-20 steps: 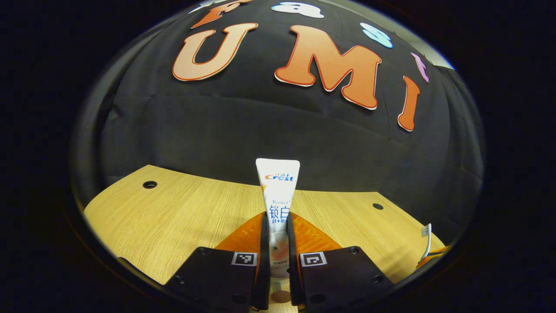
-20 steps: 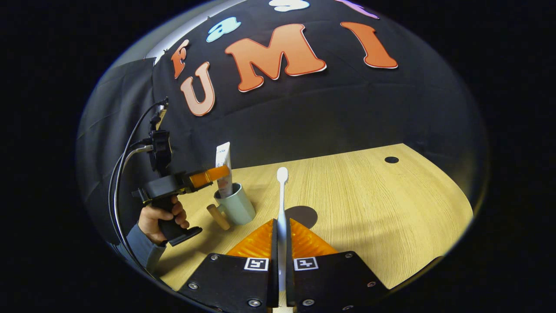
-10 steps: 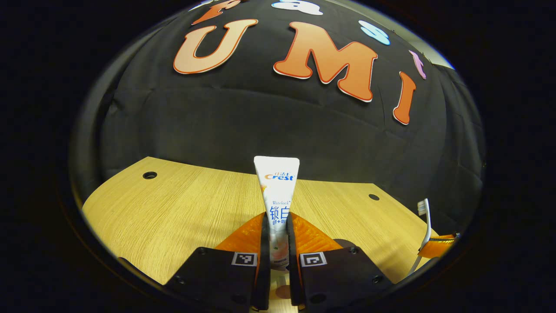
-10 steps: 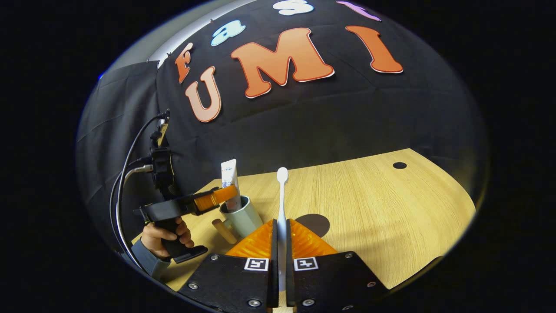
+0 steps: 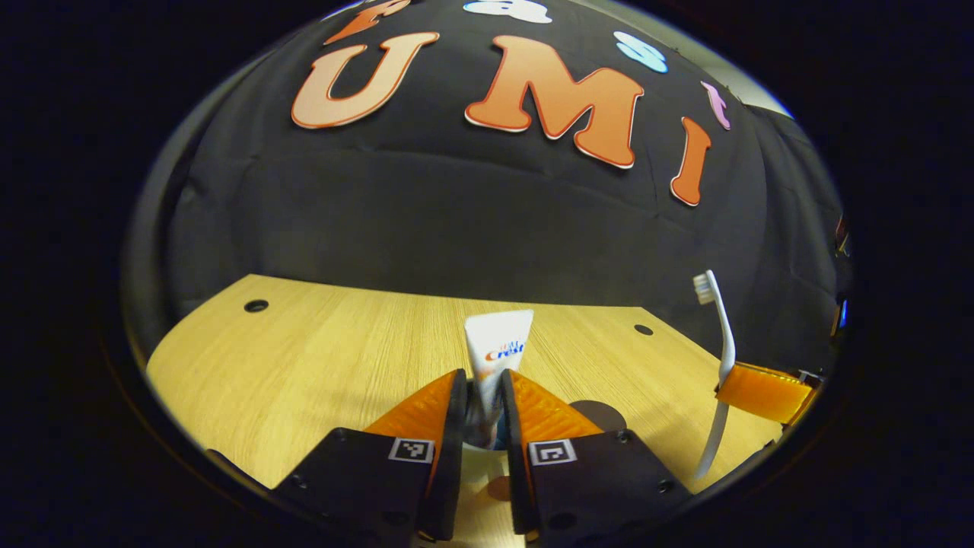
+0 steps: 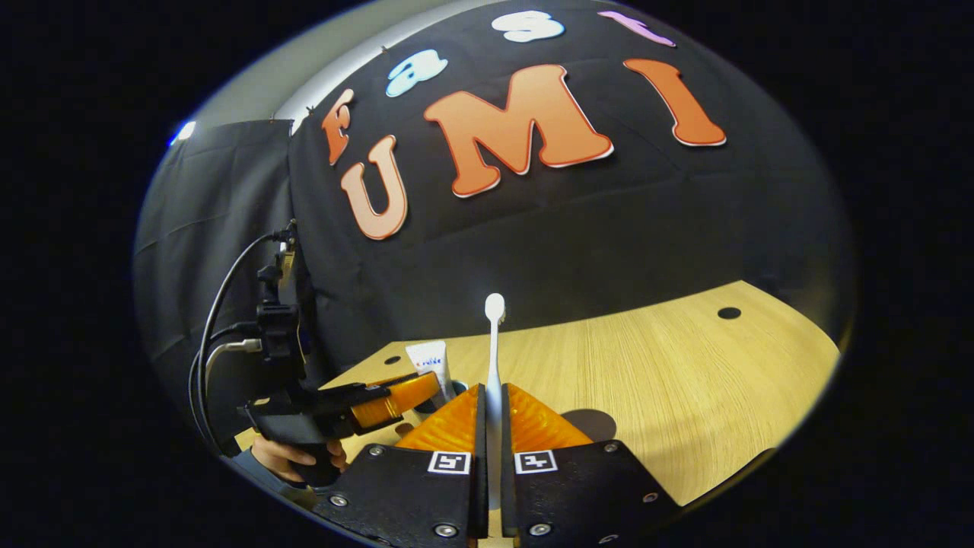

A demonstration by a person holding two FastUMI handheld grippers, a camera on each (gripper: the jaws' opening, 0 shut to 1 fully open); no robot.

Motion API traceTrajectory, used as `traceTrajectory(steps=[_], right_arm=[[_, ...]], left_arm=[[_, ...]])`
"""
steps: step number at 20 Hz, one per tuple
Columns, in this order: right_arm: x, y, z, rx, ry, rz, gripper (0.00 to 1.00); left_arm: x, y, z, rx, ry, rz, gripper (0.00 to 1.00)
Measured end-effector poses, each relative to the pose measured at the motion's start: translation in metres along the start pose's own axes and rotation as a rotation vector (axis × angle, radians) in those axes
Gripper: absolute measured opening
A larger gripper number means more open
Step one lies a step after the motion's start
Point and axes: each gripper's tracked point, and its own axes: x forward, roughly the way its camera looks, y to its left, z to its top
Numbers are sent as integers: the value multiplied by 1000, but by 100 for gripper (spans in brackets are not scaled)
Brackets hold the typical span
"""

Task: Put the toothbrush and toothpaste on the desktop into the cup, then pick up the cup and place it on the coaster on the desktop.

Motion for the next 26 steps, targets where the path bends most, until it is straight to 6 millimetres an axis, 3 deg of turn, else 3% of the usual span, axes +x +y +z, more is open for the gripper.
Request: traceTrajectory(steps=[2,4,5,7,15,21,26], right_arm=[[7,11,7,-16,-32,22,7],[15,24,16,-23,-64,48,7],[21,30,21,-28,-85,57,7],[31,41,31,-53,-142,81,7],[68,60,44,-62,-228,128,7],[89,66,58,-63,-346,179,7],[109,63,35,-31,-300,201,7]], left_arm=[[-6,5,2,11,-10,7,29],[-15,8,2,6,-13,1,37],[-17,9,-1,7,-16,-3,32],[-26,12,0,11,-32,-14,37],[-64,57,10,19,-104,71,82],[-68,75,1,1,-101,102,83],[-64,81,-12,-24,-83,108,82]])
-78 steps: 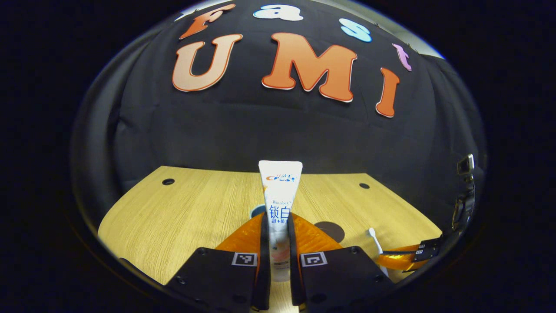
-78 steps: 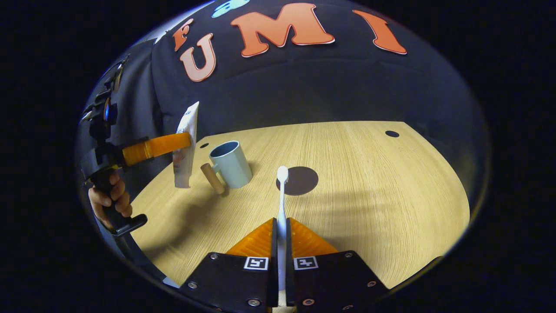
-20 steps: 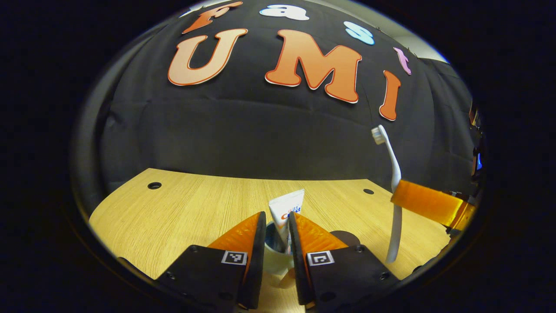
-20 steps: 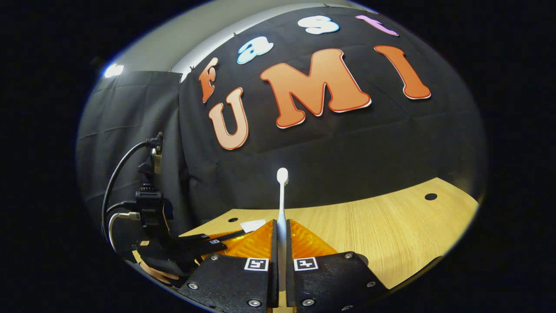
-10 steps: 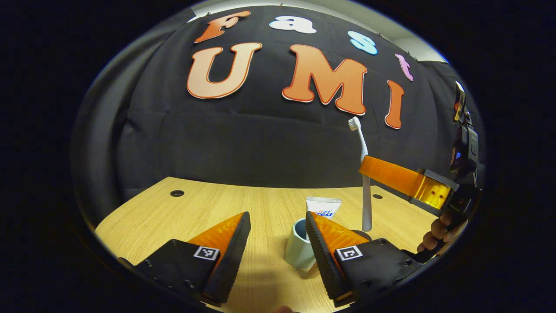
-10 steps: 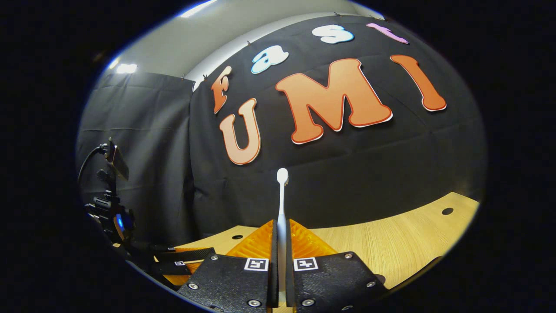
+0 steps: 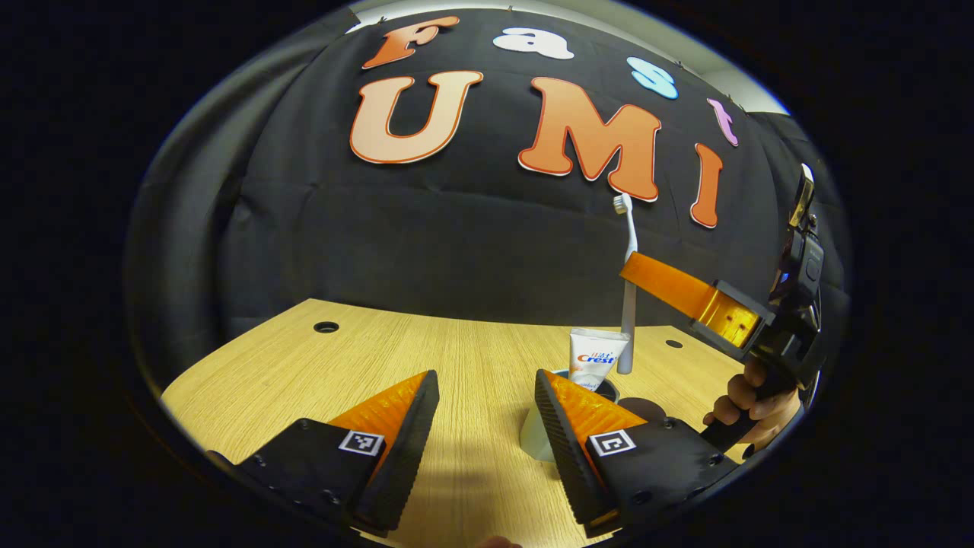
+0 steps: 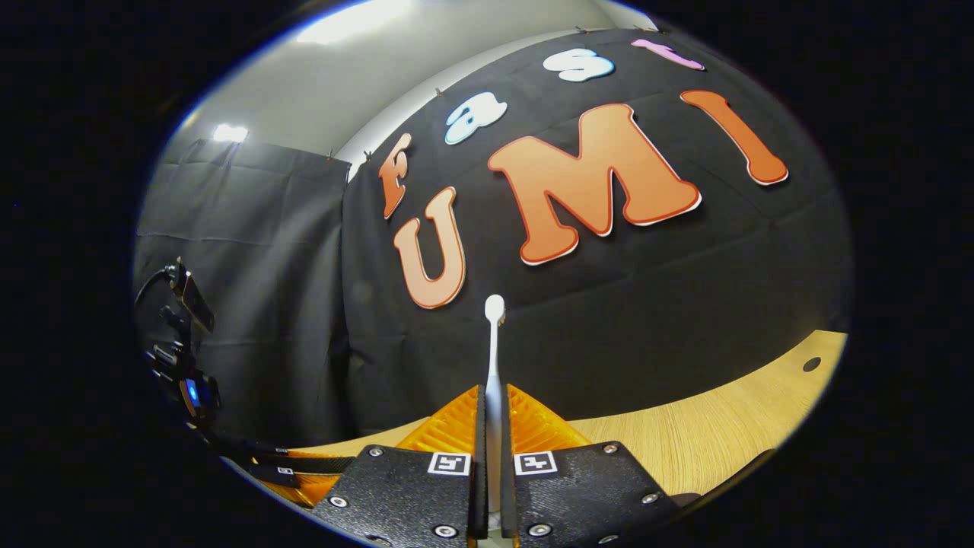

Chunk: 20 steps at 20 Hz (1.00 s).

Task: Put the toothbrush and toothpaste on the desktop into the cup, then pick up the cup and place it on the coaster on the desktop.

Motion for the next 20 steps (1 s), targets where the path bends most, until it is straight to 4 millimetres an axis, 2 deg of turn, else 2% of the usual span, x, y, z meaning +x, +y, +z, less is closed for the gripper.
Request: traceTrajectory(steps=[6,12,17,20], right_arm=[[1,-6,-31,-14,79,-11,7],[-3,-9,-30,25,73,-15,10],[-5,-17,-43,43,86,-42,10],[-9,-13,-49,31,101,-32,11]], left_arm=[[4,1,-10,-5,23,3,82],[2,-2,-7,-7,21,8,83],[3,-6,-7,-17,22,11,83],[2,-11,-5,-12,29,15,83]])
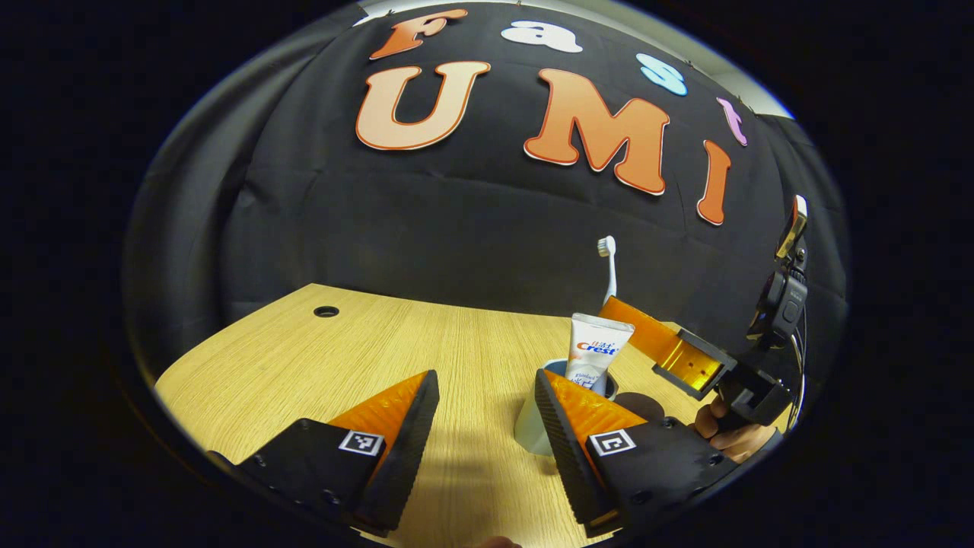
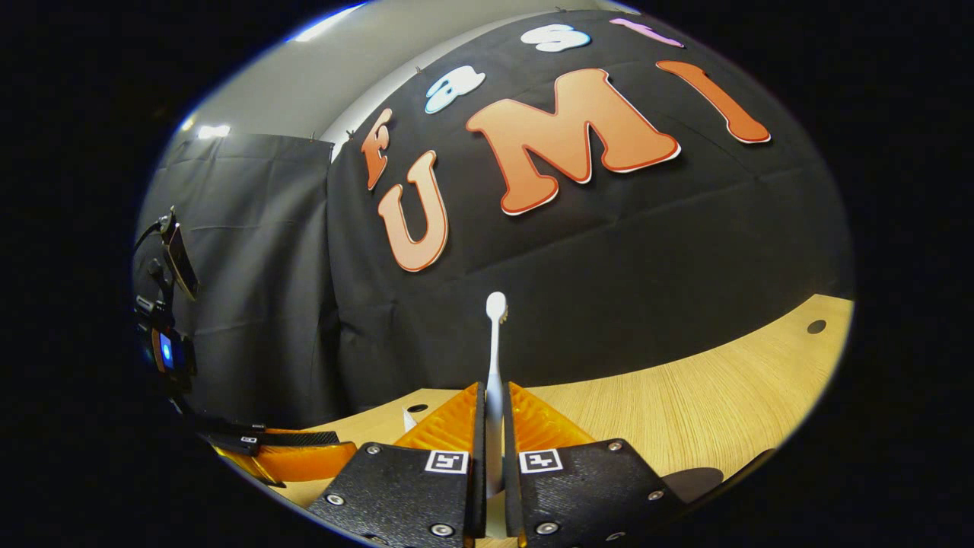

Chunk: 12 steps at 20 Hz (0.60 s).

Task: Put the toothbrush and toothpaste on the desktop into the cup, then pick up the cup and place it on the coaster on the desktop.

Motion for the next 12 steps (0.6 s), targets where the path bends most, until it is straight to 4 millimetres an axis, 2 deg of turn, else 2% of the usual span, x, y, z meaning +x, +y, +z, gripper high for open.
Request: traceTrajectory(steps=[2,5,8,9,10,11,12], right_arm=[[-2,-2,2,-14,3,-8,11],[-9,-9,6,-4,27,-31,14],[-22,-14,19,-5,21,-37,23],[-26,-19,23,-12,24,-52,26],[-30,-27,25,-15,37,-77,34],[-36,-31,29,-12,45,-85,33],[-42,-31,34,-5,49,-86,54]], left_arm=[[0,-9,5,2,6,-17,83],[1,-23,-3,20,78,-58,87],[1,-33,6,-5,104,-93,90],[-2,-36,10,-19,113,-107,95],[-3,-39,14,-35,131,-119,95],[-3,-42,16,-49,149,-129,96],[-2,-44,21,-58,164,-135,97]])
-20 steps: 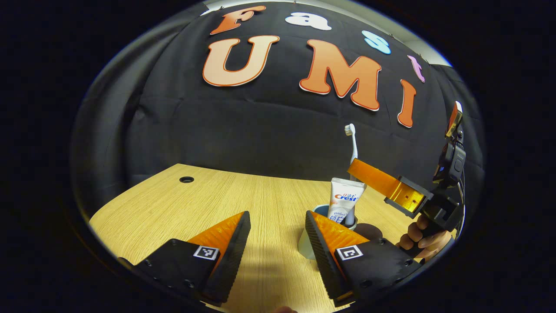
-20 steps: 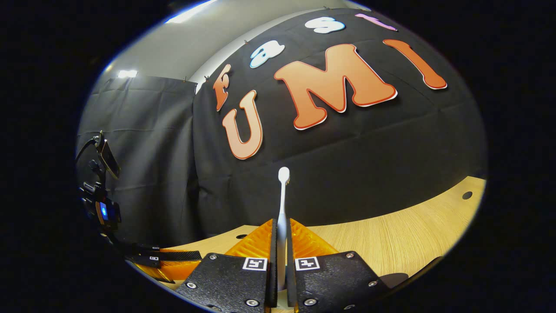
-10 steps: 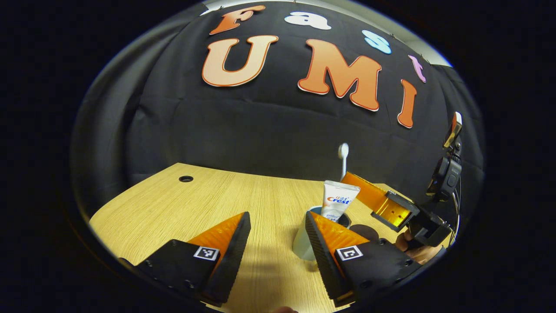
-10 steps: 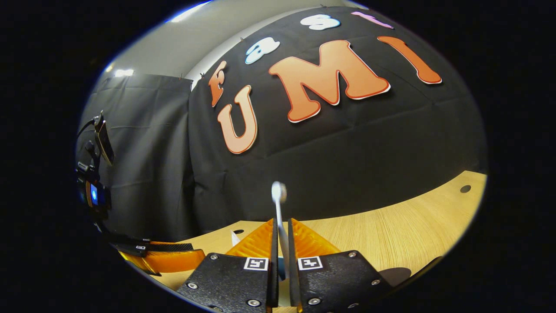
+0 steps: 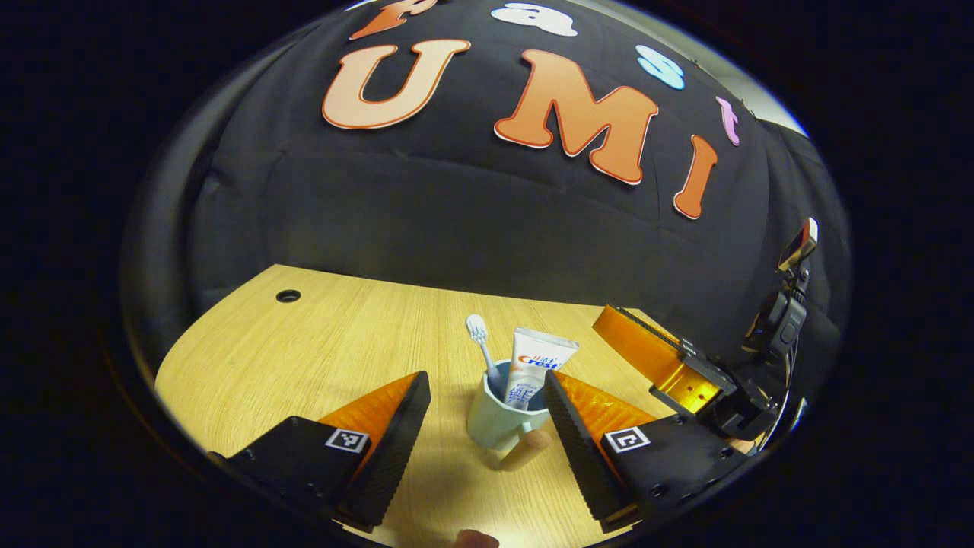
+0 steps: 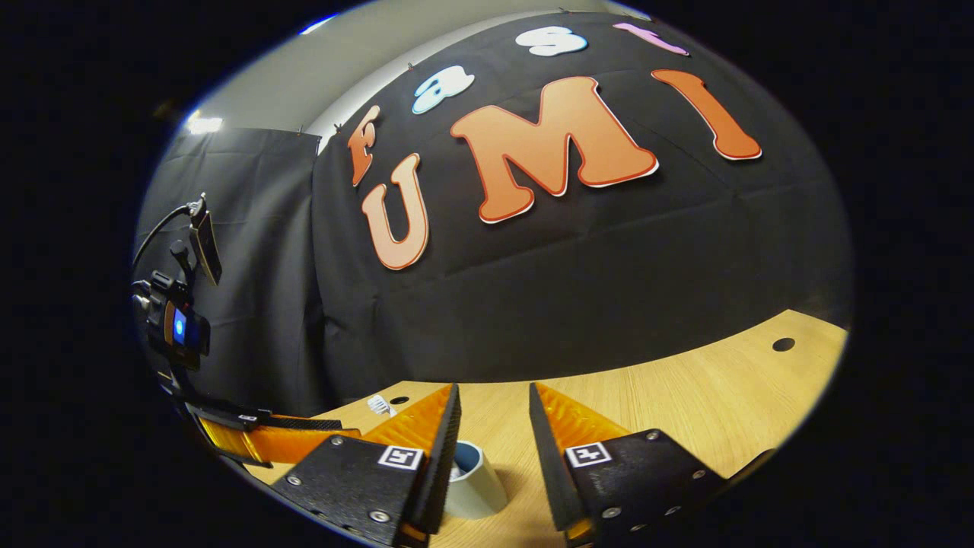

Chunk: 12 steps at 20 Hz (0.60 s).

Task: Put the toothbrush and toothpaste on the desktop into the cup, then pick up the cup and place it on the coaster on the desktop.

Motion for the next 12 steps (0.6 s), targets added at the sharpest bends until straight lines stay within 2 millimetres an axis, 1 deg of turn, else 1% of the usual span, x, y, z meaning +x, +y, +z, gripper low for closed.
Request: traceTrajectory(steps=[1,2,3,4,5,8,10,12], right_arm=[[-5,-3,4,4,5,-6,55],[-11,-7,8,2,9,-12,74],[-16,-9,14,-6,2,-15,78],[-23,-11,20,-19,-5,-20,85],[-28,-15,24,-35,-4,-32,87],[-46,-30,27,-74,36,-80,96],[-60,-38,34,-114,32,-104,97],[-72,-48,42,-157,19,-136,98]], left_arm=[[-1,-3,4,-1,12,-4,97],[-1,-6,8,6,30,-8,97],[-2,-9,10,17,45,-11,97],[-3,-13,11,29,68,-16,97],[-2,-16,5,48,120,-26,97],[0,-12,-10,72,249,-6,97],[7,-15,-21,68,316,-9,97],[16,-17,-32,103,381,-19,98]])
